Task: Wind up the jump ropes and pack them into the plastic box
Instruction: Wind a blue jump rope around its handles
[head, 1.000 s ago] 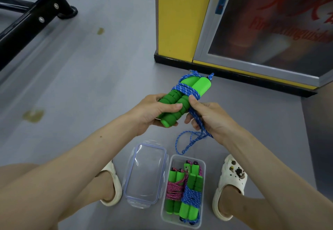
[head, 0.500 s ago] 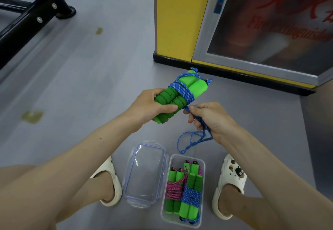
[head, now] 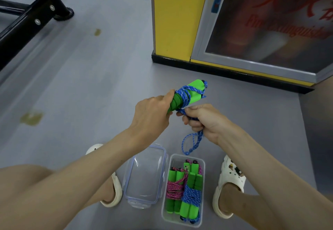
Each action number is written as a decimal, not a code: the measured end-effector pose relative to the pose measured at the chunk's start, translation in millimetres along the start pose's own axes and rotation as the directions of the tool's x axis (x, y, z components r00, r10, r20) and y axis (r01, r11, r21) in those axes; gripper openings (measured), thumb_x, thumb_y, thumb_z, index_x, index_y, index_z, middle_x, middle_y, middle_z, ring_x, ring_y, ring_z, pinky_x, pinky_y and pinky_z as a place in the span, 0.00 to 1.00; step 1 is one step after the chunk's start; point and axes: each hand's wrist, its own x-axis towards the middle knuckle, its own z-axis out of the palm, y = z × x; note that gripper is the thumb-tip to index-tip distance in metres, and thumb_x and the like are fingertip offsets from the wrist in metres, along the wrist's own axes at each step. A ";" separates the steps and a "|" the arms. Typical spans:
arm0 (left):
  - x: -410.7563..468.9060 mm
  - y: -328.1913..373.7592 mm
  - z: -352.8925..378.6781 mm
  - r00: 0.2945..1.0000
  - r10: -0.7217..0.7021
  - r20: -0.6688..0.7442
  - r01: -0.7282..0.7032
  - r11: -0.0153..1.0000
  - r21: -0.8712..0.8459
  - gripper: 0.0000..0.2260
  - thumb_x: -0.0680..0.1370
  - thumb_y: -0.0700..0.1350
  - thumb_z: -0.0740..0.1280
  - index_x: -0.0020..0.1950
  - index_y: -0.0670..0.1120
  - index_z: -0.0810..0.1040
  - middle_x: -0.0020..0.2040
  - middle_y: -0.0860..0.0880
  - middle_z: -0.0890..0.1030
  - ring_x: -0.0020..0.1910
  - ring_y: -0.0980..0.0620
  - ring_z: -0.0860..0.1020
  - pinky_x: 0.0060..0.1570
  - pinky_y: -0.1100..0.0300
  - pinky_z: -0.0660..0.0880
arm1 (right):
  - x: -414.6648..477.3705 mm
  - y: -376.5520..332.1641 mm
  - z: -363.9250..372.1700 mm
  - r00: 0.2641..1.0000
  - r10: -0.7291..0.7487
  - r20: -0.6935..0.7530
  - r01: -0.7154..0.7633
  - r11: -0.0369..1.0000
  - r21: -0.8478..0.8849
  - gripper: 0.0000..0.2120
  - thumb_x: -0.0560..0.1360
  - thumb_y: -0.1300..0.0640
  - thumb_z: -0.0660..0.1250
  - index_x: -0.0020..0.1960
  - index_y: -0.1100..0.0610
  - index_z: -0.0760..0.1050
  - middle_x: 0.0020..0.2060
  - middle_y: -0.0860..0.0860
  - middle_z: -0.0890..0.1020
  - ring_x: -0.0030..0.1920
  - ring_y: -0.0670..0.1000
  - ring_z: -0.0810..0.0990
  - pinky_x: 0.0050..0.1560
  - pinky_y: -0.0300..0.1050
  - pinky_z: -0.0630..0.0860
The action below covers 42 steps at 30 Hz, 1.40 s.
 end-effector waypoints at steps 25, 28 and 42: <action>9.8 -3.5 -18.1 0.564 0.091 0.821 0.825 -0.036 -0.563 0.20 0.71 0.53 0.68 0.59 0.44 0.78 0.51 0.44 0.84 0.45 0.48 0.83 0.39 0.59 0.80 | -3.7 0.1 -10.1 0.994 -0.071 0.080 0.059 0.989 0.139 0.17 0.78 0.46 0.60 0.48 0.61 0.74 0.29 0.53 0.74 0.24 0.45 0.66 0.27 0.36 0.65; 12.5 -3.7 -19.8 0.627 -0.006 0.779 0.778 -0.026 -0.627 0.16 0.73 0.47 0.70 0.59 0.44 0.78 0.48 0.44 0.85 0.43 0.46 0.84 0.39 0.60 0.80 | -3.7 0.4 -8.6 0.996 -0.085 0.024 0.082 0.991 0.110 0.20 0.76 0.44 0.62 0.45 0.62 0.75 0.29 0.54 0.77 0.26 0.47 0.70 0.29 0.38 0.70; 13.5 -6.8 -16.3 0.742 -0.234 0.629 0.671 0.238 -0.703 0.15 0.71 0.39 0.74 0.57 0.46 0.79 0.46 0.44 0.84 0.40 0.46 0.83 0.42 0.55 0.80 | -2.2 0.6 -14.4 1.000 0.005 -0.015 -0.007 0.992 -0.124 0.08 0.78 0.60 0.63 0.47 0.64 0.79 0.28 0.55 0.78 0.22 0.45 0.72 0.27 0.36 0.73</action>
